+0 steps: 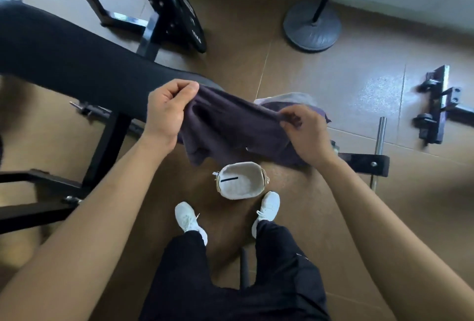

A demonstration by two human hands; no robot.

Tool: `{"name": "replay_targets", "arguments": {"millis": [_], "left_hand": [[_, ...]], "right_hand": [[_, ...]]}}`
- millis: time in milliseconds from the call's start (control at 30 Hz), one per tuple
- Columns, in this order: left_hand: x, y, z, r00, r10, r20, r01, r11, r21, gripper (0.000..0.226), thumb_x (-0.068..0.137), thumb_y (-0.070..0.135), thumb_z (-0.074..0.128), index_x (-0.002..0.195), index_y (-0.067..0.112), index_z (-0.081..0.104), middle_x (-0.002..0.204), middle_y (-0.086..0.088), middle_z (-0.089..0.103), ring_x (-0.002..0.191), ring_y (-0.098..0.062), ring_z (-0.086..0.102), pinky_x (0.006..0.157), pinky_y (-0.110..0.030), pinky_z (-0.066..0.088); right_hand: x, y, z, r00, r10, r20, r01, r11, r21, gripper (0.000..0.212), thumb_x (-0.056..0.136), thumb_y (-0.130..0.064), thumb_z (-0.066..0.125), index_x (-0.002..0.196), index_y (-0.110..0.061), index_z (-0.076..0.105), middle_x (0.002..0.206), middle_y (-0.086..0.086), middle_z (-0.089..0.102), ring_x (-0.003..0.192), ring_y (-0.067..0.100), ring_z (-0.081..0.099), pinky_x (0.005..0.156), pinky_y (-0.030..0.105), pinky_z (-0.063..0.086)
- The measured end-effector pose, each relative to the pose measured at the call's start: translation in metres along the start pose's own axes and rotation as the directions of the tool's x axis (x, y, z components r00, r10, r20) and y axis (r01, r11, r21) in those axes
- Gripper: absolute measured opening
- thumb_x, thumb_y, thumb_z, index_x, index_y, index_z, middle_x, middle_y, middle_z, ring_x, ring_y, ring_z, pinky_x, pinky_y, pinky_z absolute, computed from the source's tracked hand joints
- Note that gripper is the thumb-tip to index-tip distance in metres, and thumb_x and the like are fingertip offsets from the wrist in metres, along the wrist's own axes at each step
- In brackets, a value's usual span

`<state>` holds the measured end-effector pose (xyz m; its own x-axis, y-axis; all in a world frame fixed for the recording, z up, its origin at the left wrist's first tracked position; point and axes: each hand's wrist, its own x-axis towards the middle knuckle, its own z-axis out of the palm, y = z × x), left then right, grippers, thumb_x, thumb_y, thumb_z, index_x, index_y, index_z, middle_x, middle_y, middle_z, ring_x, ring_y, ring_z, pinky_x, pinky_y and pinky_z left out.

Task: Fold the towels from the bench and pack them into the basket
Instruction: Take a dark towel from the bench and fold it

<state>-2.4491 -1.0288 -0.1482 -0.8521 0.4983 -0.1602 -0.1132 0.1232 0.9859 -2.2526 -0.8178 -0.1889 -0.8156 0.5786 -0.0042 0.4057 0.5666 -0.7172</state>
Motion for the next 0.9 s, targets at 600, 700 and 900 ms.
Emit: {"name": "replay_targets", "arguments": {"millis": [600,700,900], "left_hand": [[-0.109,-0.403,-0.107,0.944,-0.286,-0.162,0.307,0.944,0.120,0.014,0.097,0.012,0.067,0.087,0.020,0.074,0.080,0.009,0.071,0.076,0.005,0.065,0.076,-0.015,0.051],[-0.128,-0.448,-0.098,0.946,-0.286,-0.153,0.304,0.947,0.106,0.018,0.096,0.013,0.068,0.083,0.025,0.074,0.076,0.013,0.072,0.078,0.002,0.066,0.075,-0.018,0.052],[-0.189,-0.455,-0.066,0.993,-0.110,-0.037,0.115,0.978,0.177,0.019,0.095,0.012,0.070,0.086,0.028,0.074,0.082,0.014,0.074,0.081,0.003,0.066,0.078,-0.015,0.050]], "right_hand": [[-0.126,0.148,0.318,0.896,0.205,0.394,-0.218,0.976,-0.011,0.032,0.087,-0.013,0.077,0.118,-0.017,0.071,0.099,0.000,0.073,0.091,0.011,0.069,0.078,0.021,0.054],[-0.145,0.160,0.341,0.888,0.150,0.435,-0.208,0.974,0.090,0.036,0.088,-0.005,0.074,0.122,-0.016,0.070,0.098,0.004,0.074,0.092,0.017,0.072,0.085,0.029,0.060],[-0.200,0.157,0.329,0.919,-0.023,0.393,-0.054,0.981,0.186,0.048,0.090,-0.003,0.072,0.135,-0.019,0.063,0.091,0.000,0.067,0.086,0.021,0.068,0.087,0.024,0.055]]}}
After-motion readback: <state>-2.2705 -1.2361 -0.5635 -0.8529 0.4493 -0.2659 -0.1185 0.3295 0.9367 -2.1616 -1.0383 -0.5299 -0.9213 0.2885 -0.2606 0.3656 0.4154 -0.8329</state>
